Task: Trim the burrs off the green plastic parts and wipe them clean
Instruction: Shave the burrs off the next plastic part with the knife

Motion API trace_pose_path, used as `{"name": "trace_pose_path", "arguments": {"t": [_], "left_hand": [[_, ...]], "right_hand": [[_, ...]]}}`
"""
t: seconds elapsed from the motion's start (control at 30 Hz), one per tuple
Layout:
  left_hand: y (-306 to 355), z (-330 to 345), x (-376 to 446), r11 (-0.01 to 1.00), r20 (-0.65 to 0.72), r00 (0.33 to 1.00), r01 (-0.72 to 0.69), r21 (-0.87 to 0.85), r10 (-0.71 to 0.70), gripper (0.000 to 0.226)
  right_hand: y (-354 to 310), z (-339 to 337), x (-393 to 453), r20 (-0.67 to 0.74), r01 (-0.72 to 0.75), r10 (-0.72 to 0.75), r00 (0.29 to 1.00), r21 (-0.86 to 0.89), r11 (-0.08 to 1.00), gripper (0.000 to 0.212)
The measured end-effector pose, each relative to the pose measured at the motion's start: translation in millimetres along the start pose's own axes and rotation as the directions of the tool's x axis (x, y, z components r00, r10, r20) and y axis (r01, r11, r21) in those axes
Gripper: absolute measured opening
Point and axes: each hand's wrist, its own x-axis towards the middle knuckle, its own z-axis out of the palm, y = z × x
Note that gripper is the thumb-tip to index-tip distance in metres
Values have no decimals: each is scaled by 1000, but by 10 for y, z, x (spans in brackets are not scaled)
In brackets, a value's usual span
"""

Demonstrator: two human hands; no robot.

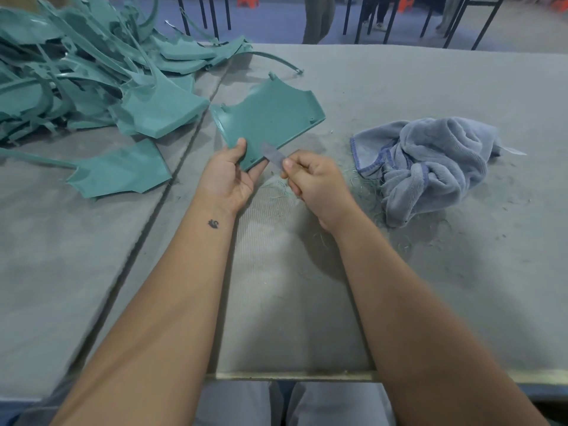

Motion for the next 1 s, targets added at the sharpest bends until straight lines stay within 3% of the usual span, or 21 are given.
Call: {"name": "trace_pose_path", "arguments": {"t": [0.37, 0.5, 0.77, 0.9, 1.0], "left_hand": [[-30, 32, 1, 1000, 22, 1000, 22, 0, -22, 22], [13, -15, -12, 997, -7, 999, 38, -63, -38, 21], [-1, -1, -9, 999, 1, 1000, 12, -41, -12, 24], [16, -11, -8, 997, -7, 1000, 20, -78, -21, 22], [19, -5, -8, 997, -15, 999, 28, -77, -29, 22]], "right_hand": [[1, -29, 3, -157, -34, 51, 986, 110, 993, 30], [-15, -123, 31, -279, -8, 123, 952, 382, 924, 31], [38, 11, 8, -21, 52, -53, 998, -27, 998, 32], [46, -53, 34, -201, -7, 35, 979, 139, 990, 29], [63, -52, 38, -169, 9, 11, 985, 120, 993, 29]]}}
